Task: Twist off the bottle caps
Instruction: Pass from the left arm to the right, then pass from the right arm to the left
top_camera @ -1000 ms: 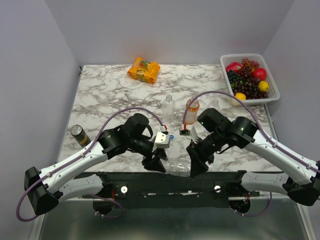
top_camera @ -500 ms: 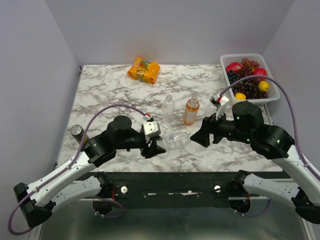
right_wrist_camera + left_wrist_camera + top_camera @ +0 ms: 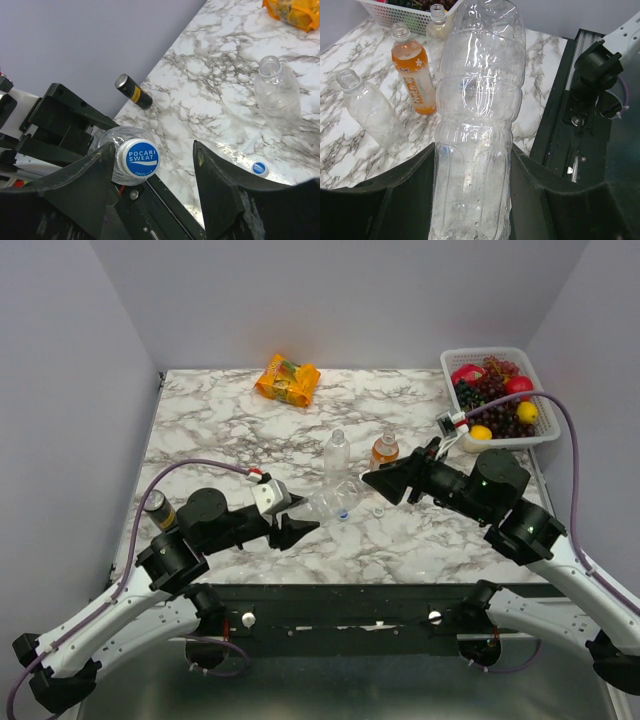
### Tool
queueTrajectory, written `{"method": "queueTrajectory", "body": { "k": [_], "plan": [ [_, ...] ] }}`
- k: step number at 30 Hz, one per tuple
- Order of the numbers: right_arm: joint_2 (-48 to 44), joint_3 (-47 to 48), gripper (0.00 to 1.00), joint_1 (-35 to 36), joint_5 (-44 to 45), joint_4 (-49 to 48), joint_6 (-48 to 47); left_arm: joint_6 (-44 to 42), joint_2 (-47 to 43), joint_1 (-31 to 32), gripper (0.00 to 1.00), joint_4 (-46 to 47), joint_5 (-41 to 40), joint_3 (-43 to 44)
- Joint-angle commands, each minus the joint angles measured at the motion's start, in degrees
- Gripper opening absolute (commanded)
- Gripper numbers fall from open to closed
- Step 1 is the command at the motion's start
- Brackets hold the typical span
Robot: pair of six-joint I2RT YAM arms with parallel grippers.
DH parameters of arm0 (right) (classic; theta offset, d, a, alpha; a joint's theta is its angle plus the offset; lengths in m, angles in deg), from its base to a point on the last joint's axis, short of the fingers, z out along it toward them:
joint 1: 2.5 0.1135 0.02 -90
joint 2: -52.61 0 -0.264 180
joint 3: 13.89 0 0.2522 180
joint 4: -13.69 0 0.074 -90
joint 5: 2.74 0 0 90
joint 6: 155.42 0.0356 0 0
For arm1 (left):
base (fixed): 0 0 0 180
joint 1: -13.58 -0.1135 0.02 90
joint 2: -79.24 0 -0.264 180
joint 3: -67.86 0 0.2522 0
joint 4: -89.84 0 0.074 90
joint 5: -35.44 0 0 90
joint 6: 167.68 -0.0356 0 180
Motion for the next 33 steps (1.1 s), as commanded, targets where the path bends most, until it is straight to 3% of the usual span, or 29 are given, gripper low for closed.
{"method": "queueTrajectory", "body": {
  "k": [1, 11, 15, 17, 18, 22, 25, 30, 33],
  "plan": [
    [-0.1, -3.2, 0.68, -0.2, -4.0, -10.2, 4.8, -0.2, -0.6, -0.2, 0.32, 1.1, -4.5, -0.3],
    [2.6, -4.4, 0.41, -0.2, -8.8, -14.8, 6.5, -0.5, -1.1, -0.3, 0.32, 1.3, -5.8, -0.6],
    [3.4, -4.4, 0.21, -0.3, -9.6, -15.1, 6.4, -0.8, -1.4, -0.3, 0.32, 1.3, -5.7, -0.8],
    [3.5, -4.5, 0.11, -0.3, -9.9, -15.3, 6.2, -0.9, -1.2, -0.3, 0.39, 1.4, -4.9, -0.9],
    [3.5, -4.5, 0.01, -0.2, -10.2, -15.5, 6.2, -0.9, -1.3, -0.3, 0.51, 1.5, -4.6, -0.9],
    [4.3, -4.4, 0.01, -0.2, -11.6, -15.5, 6.2, -0.6, -0.2, -0.3, 0.80, 2.0, -3.1, -1.0],
    [5.0, -4.2, 0.01, -0.2, -13.3, -17.2, 6.5, -0.7, 1.7, -0.2, 0.89, 1.3, -2.8, -0.5],
    [5.9, -4.2, 0.01, -0.2, -14.9, -18.0, 6.6, -0.7, 4.0, -0.3, 0.87, 0.6, -2.9, 0.2],
    [5.9, -4.3, 0.01, -0.3, -14.6, -18.1, 5.8, -0.6, 4.6, -0.2, 0.67, 0.4, -2.5, 0.2]
  ]
}}
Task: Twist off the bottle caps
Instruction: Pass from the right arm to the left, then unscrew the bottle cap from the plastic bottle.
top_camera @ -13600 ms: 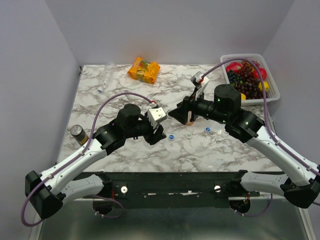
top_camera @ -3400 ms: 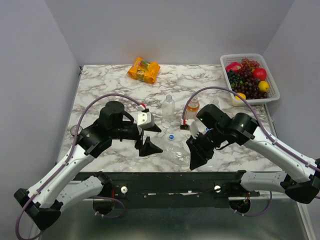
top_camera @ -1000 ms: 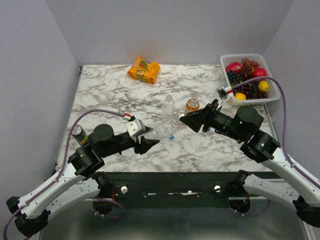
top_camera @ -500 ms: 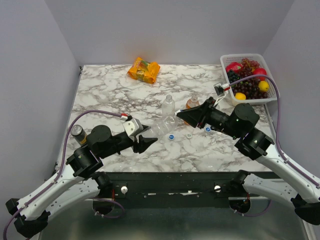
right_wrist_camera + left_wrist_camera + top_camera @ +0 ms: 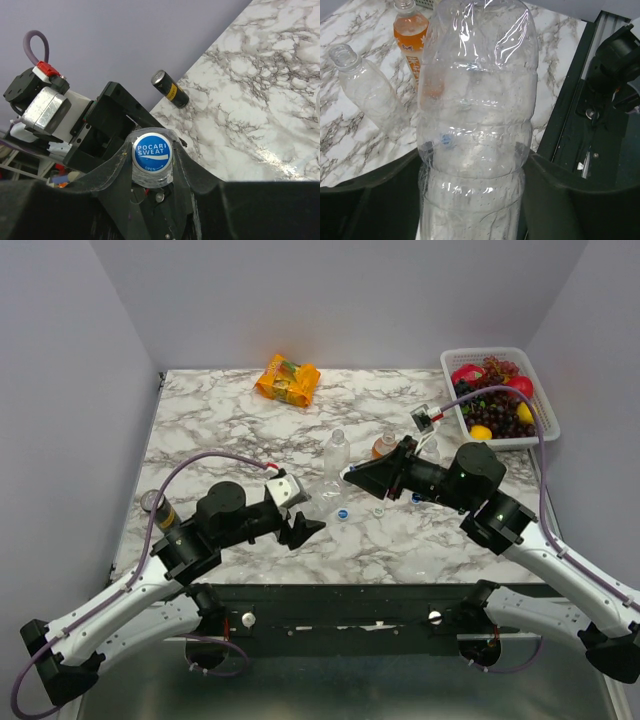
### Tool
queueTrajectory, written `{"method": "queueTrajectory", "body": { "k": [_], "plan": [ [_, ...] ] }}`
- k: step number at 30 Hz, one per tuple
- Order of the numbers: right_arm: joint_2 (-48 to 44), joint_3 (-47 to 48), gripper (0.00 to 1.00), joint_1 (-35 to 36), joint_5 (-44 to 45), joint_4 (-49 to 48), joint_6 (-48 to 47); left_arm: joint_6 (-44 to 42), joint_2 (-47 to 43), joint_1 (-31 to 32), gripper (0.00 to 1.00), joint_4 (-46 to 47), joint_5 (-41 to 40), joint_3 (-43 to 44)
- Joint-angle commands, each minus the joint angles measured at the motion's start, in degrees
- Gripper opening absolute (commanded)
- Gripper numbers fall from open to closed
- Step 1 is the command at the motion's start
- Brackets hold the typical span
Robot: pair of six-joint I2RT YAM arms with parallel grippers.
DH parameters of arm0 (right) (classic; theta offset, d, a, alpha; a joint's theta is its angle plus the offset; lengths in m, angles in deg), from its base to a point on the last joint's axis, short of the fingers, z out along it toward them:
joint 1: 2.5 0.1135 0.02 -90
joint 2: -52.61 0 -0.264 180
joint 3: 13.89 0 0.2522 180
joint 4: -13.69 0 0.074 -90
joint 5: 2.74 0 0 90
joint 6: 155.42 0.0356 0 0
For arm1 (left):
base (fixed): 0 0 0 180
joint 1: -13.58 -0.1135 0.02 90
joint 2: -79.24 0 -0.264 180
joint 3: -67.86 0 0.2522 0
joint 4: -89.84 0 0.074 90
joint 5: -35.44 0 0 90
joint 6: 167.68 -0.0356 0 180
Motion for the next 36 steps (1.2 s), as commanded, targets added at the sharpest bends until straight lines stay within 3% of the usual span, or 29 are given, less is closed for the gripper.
{"method": "queueTrajectory", "body": {
  "k": [1, 8, 16, 23, 36],
  "plan": [
    [-0.2, -0.2, 0.01, 0.4, -2.8, -2.8, -0.6, -0.3, 0.2, -0.2, 0.59, 0.2, 0.9, 0.6],
    [0.6, -0.3, 0.01, 0.4, -4.4, -3.0, -4.7, 1.0, 1.1, -1.8, 0.44, 2.8, 9.7, 0.3],
    [0.4, -1.9, 0.01, -0.2, -11.8, -4.7, -11.4, 7.4, 2.9, -10.4, 0.41, 11.2, 32.5, -1.6],
    [0.0, -4.2, 0.01, -0.8, -22.3, -5.7, -19.2, 12.7, 5.0, -12.8, 0.40, 19.2, 45.7, -2.8],
    [0.1, -8.0, 0.01, -1.1, -35.7, -5.5, -28.5, 21.9, 9.1, -13.0, 0.38, 30.6, 55.8, -4.8]
  ]
}}
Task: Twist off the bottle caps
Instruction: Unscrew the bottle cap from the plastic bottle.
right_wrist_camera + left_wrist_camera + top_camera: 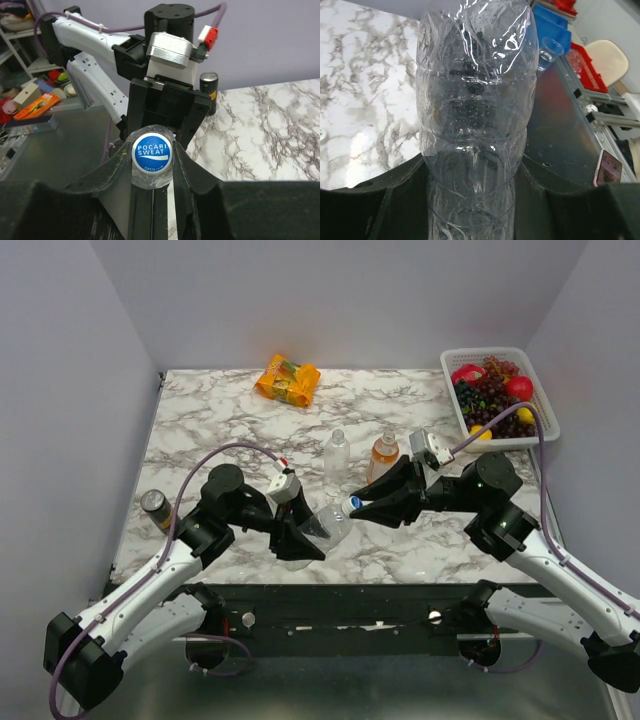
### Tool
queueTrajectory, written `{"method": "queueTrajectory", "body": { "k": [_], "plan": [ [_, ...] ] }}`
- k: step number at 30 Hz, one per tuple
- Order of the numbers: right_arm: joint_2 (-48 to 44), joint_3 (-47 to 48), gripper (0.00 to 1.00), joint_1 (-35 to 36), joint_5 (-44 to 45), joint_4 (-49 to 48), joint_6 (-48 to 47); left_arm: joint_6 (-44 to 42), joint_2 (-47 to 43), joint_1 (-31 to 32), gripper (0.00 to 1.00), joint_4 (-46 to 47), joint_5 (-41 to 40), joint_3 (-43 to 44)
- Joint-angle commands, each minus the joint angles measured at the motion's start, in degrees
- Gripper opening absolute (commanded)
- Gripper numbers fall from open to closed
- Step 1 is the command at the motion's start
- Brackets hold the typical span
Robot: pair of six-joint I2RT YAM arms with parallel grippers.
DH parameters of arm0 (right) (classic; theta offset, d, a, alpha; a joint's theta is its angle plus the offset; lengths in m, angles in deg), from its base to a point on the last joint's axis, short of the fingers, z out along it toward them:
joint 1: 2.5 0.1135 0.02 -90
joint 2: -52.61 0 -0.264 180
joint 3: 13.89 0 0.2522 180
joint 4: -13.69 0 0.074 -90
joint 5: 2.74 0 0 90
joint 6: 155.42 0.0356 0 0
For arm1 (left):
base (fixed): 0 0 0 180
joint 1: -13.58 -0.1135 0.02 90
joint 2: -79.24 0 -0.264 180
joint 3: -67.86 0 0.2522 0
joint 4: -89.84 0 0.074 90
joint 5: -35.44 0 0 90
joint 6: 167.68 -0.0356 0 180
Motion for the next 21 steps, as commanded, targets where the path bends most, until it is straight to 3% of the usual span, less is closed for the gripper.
{"method": "queueTrajectory", "body": {
  "k": [1, 5, 8, 9, 12, 18, 21],
  "plan": [
    [2.8, -3.3, 0.01, 0.6, -7.5, 5.6, -4.7, 5.0, 0.9, 0.4, 0.38, 11.1, 4.3, 0.8],
    [2.4, -3.5, 0.01, 0.5, -6.1, 5.8, -4.3, 1.5, 0.8, 0.3, 0.36, 8.3, 1.2, 1.5],
    [1.7, -2.5, 0.11, 0.3, -2.5, 8.2, -3.7, -6.5, 1.4, 0.3, 0.36, -2.6, -6.3, 4.2],
    [1.5, -1.7, 0.30, 0.3, 1.7, 9.8, -4.0, -8.0, 1.5, 0.3, 0.35, -7.2, -8.6, 4.7],
    [0.7, 1.1, 0.59, 0.2, 9.2, 17.0, -4.7, -10.9, 1.5, 0.3, 0.35, -11.6, -15.8, 5.7],
    [-3.1, 2.6, 0.82, 0.2, 17.1, 22.0, -4.0, -12.5, -1.1, 0.3, 0.35, -12.8, -25.4, 5.3],
    [-4.5, 4.3, 0.84, 0.2, 21.9, 25.1, -3.3, -13.0, -3.2, 0.3, 0.36, -12.9, -29.6, 4.7]
  ]
}}
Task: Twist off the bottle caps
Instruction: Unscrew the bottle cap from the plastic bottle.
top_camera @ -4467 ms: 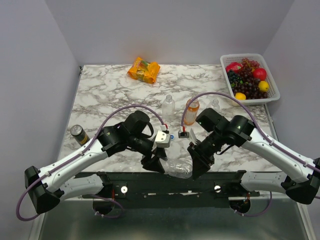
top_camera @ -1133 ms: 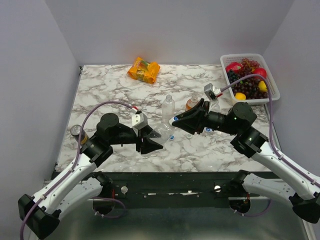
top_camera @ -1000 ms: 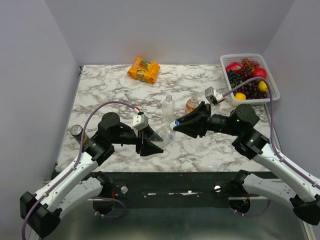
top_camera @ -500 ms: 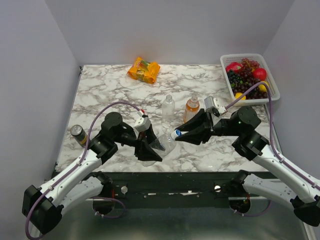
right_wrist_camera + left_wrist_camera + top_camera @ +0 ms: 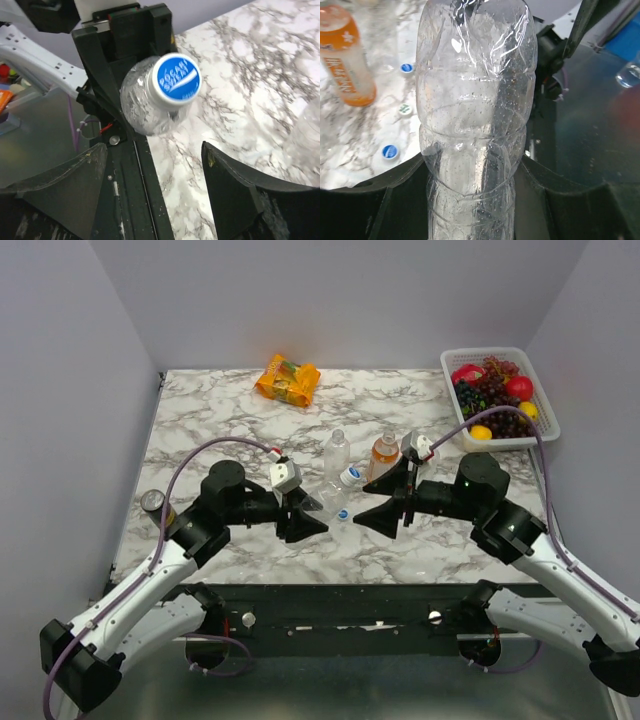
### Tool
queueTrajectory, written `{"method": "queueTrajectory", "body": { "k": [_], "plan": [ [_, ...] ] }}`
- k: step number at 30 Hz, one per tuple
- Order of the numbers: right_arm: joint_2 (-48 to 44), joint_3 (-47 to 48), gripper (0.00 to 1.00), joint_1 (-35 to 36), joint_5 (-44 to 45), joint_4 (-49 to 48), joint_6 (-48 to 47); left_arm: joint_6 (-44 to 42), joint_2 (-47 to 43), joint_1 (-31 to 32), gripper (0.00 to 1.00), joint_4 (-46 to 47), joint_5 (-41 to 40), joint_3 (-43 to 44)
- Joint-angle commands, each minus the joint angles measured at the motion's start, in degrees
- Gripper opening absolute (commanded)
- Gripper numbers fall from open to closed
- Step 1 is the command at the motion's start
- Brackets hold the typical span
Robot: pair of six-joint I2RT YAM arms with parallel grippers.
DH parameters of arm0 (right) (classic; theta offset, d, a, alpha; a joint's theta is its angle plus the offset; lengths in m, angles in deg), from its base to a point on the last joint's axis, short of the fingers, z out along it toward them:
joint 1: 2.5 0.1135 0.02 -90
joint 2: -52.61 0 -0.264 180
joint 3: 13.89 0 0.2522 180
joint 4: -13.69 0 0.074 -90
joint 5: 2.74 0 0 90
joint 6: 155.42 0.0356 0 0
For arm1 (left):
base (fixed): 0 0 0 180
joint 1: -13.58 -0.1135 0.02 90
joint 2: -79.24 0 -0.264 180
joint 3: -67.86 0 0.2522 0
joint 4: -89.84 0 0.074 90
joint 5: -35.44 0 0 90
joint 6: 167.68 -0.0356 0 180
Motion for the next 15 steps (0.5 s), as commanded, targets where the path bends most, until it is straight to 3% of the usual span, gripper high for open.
{"method": "queueTrajectory", "body": {
  "k": [1, 8, 15],
  "plan": [
    [-2.8, 3.9, 0.84, 0.3, 10.3, 6.9, 0.6, -2.9, -3.7, 0.1, 0.36, -1.3, -12.6, 0.4],
    [-1.6, 7.2, 0.83, 0.3, 19.6, 8.8, 10.9, -6.0, -2.6, 4.4, 0.34, -5.8, -27.6, 1.8],
    [2.8, 5.8, 0.75, 0.4, 23.2, 0.8, 22.8, -7.0, -1.7, 10.3, 0.32, -8.3, -41.3, 2.4]
  ]
}}
